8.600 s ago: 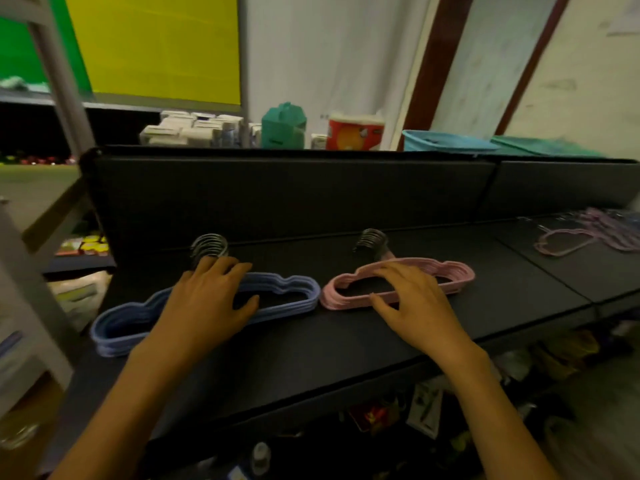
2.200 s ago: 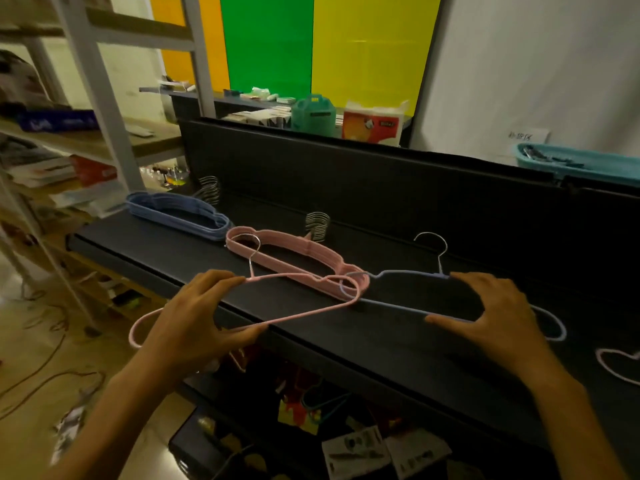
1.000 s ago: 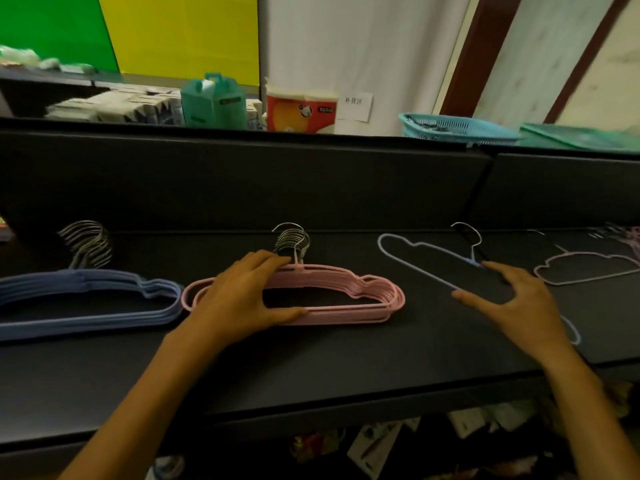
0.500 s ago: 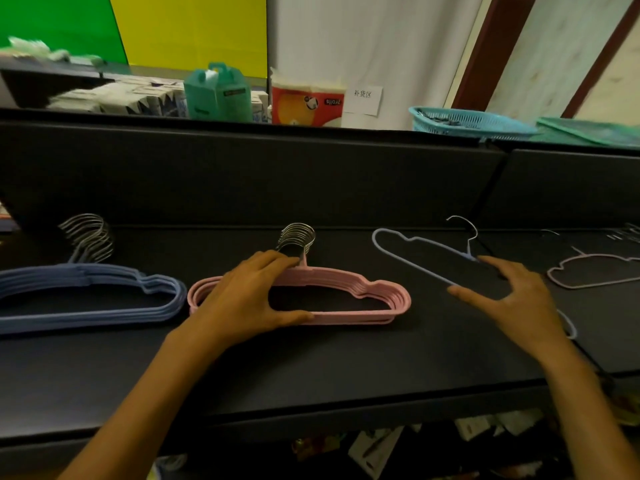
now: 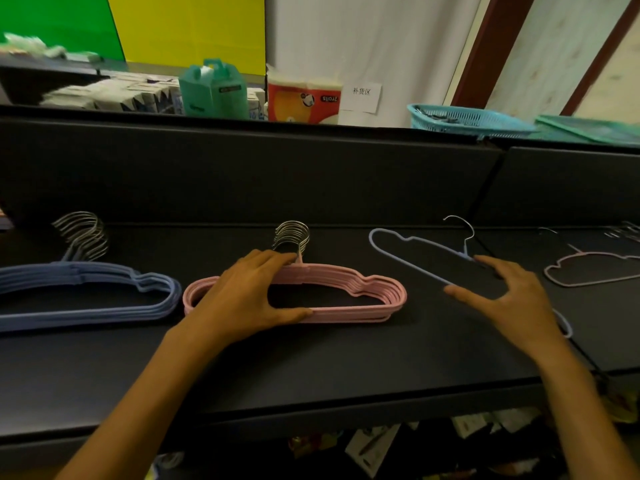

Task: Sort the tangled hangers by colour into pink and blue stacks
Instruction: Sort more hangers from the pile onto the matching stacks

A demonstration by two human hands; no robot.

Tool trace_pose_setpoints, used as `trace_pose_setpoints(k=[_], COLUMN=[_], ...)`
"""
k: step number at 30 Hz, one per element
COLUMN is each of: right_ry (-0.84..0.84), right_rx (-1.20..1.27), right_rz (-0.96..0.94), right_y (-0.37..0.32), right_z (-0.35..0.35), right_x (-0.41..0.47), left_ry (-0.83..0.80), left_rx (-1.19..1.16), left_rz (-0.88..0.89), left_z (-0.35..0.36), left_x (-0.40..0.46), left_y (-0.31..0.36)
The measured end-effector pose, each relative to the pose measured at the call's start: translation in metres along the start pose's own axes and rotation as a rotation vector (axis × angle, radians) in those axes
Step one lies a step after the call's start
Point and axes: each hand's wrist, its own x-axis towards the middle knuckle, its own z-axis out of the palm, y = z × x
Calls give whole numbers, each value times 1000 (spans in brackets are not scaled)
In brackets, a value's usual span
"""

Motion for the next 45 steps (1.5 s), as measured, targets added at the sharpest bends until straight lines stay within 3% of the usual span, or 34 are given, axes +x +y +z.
trace_pose_setpoints(k=[18,27,37,45], right_ry=[1,-8,-88,-131], right_rx=[-23,-67,-60,-25], right_rz=[-52,-242,-445,-561], right_y=[-3,-43,-134,-240], right_z=[-1,10,54,103], right_x=[0,9,3,-32], left_ry=[-82,31,140,195], left_rx=[83,425,478,506], left_rz=[-18,-301,-543,-598], left_z=[-11,-42,-80,-119], left_x=[0,-30,-107,-176], left_y=[7,-1,-52,-128])
